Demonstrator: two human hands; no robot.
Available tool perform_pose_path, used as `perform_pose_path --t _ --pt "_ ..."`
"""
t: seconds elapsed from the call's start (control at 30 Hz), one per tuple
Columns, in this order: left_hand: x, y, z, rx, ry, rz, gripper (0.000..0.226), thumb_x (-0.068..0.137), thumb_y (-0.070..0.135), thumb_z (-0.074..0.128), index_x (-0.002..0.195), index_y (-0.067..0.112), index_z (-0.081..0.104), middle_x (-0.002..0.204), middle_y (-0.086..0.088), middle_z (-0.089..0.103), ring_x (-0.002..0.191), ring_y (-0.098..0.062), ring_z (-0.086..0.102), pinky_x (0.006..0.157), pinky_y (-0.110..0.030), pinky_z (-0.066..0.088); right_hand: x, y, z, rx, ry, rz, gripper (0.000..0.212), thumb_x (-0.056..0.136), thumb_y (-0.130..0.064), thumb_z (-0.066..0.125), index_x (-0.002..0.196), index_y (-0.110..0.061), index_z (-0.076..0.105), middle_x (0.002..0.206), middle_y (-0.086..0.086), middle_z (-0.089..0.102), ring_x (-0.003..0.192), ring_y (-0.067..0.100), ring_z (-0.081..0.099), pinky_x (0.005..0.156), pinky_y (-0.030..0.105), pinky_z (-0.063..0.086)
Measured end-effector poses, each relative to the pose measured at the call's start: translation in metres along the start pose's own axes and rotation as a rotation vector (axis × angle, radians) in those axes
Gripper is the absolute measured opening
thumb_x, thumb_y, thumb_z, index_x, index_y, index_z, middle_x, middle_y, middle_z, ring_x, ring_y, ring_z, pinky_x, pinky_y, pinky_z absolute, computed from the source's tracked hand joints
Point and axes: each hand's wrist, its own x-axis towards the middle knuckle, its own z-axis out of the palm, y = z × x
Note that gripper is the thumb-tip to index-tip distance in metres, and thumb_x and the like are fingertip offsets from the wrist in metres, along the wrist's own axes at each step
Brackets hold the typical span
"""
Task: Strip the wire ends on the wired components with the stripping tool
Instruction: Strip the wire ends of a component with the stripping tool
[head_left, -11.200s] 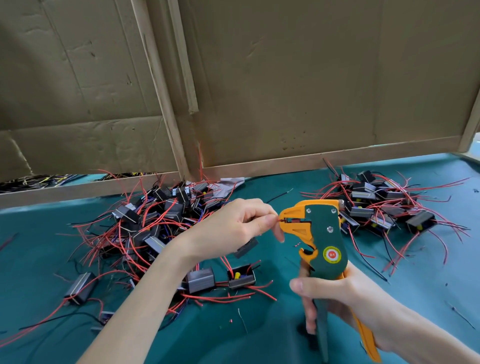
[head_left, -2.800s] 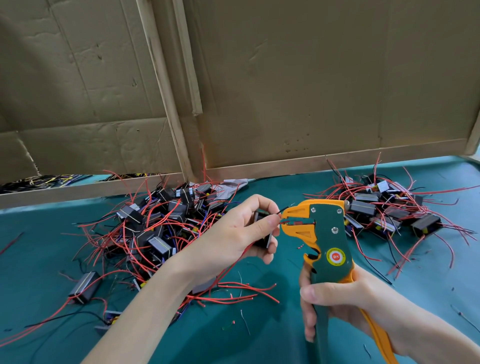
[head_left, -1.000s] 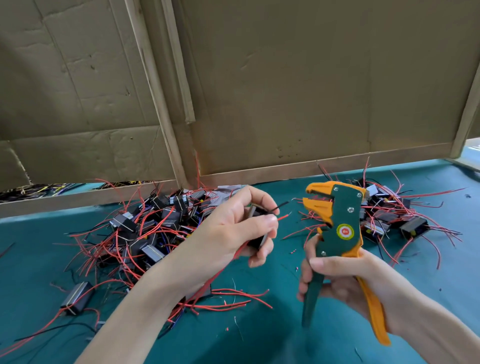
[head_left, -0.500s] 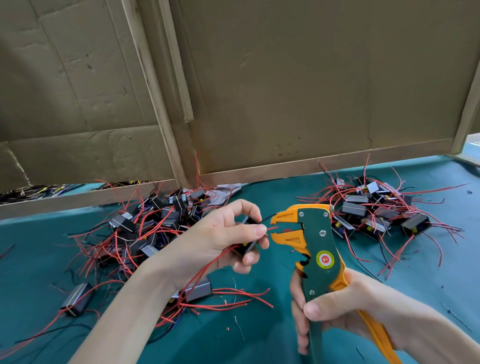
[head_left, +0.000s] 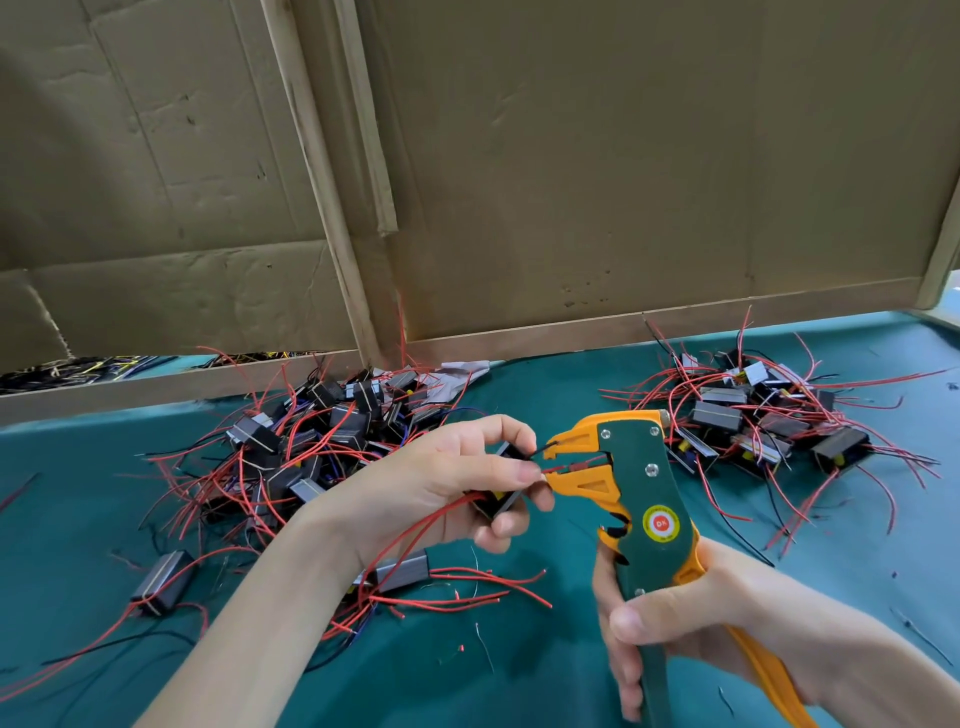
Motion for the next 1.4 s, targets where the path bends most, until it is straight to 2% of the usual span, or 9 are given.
perform_pose_path --t 0.33,0.47,0.53,0.6,0.7,0.9,1.0,1.1,1.4 --pt "0.001 0.0 -0.002 -0.017 -0.005 0.013 0.015 0.083 0.005 0.054 0.092 0.011 0.043 0.072 -0.012 0.063 0.048 -0.016 0.049 0.043 -0.021 0.04 0.003 0.002 0.014 0.022 0.141 -0.024 0.022 0.067 -0.021 0.078 0.062 -0.01 0.059 0.051 0.015 0.056 0.043 0.025 0.053 0.049 0.03 0.051" --pt "0.003 -0.004 -0.006 -0.003 0.065 -0.002 0.019 0.084 0.001 0.061 0.096 0.01 0.048 0.077 -0.011 0.063 0.053 -0.016 0.051 0.047 -0.023 0.043 0.012 0.017 0.018 0.035 0.306 -0.066 0.038 0.061 -0.032 0.081 0.054 -0.01 0.05 0.043 0.013 0.045 0.033 0.022 0.044 0.04 0.025 0.039" --pt "0.006 -0.008 -0.005 0.063 0.126 -0.02 0.018 0.084 0.004 0.059 0.097 0.009 0.048 0.078 -0.009 0.065 0.057 -0.017 0.054 0.05 -0.024 0.046 0.016 0.021 0.017 0.111 0.311 -0.046 0.037 0.057 -0.03 0.085 0.059 -0.008 0.056 0.05 0.017 0.05 0.04 0.026 0.052 0.045 0.032 0.047" --pt "0.008 -0.009 -0.004 0.218 0.211 -0.007 0.011 0.092 0.008 0.054 0.101 0.011 0.048 0.081 -0.004 0.07 0.065 -0.017 0.06 0.06 -0.024 0.05 0.018 0.02 0.016 0.225 0.215 -0.015 0.026 0.06 -0.02 0.084 0.069 -0.009 0.063 0.065 0.022 0.058 0.057 0.034 0.062 0.06 0.043 0.055" --pt "0.009 -0.002 -0.005 0.533 0.377 0.05 0.013 0.098 0.02 0.051 0.111 0.02 0.047 0.084 0.009 0.074 0.076 -0.005 0.055 0.078 -0.025 0.039 0.021 0.019 0.018 0.314 0.195 0.004 0.018 0.062 -0.012 0.078 0.073 -0.006 0.065 0.073 0.024 0.06 0.067 0.037 0.065 0.069 0.046 0.056" --pt "0.033 0.021 0.012 1.082 0.464 0.158 0.005 0.099 0.023 0.048 0.098 0.023 0.053 0.085 0.012 0.07 0.062 0.012 0.047 0.057 -0.009 0.032 0.017 0.012 0.013 0.337 0.172 -0.039 0.019 0.064 -0.011 0.075 0.075 -0.004 0.062 0.073 0.021 0.059 0.068 0.035 0.064 0.071 0.047 0.056" --pt "0.036 0.033 0.019 1.084 0.39 0.169 0.003 0.097 0.023 0.052 0.096 0.025 0.054 0.069 0.021 0.063 0.056 0.006 0.046 0.053 -0.013 0.032 0.017 0.008 0.006 0.338 0.238 -0.053 0.017 0.061 -0.011 0.075 0.072 -0.005 0.064 0.072 0.021 0.06 0.067 0.035 0.064 0.069 0.046 0.057" --pt "0.035 0.028 0.026 1.142 0.363 0.161 0.007 0.096 0.025 0.051 0.093 0.031 0.051 0.073 0.015 0.066 0.055 0.002 0.046 0.053 -0.017 0.031 0.018 0.011 0.001 0.321 0.324 -0.05 0.02 0.056 -0.011 0.078 0.07 -0.005 0.066 0.072 0.022 0.061 0.067 0.036 0.065 0.067 0.045 0.057" --pt "0.028 0.013 0.048 1.173 0.505 0.194 0.013 0.094 0.023 0.047 0.085 0.032 0.048 0.066 0.006 0.065 0.062 -0.01 0.054 0.062 -0.023 0.039 0.022 0.022 -0.004 0.167 0.412 -0.075 0.021 0.054 -0.019 0.085 0.07 -0.014 0.073 0.072 0.021 0.066 0.07 0.036 0.067 0.072 0.046 0.058"
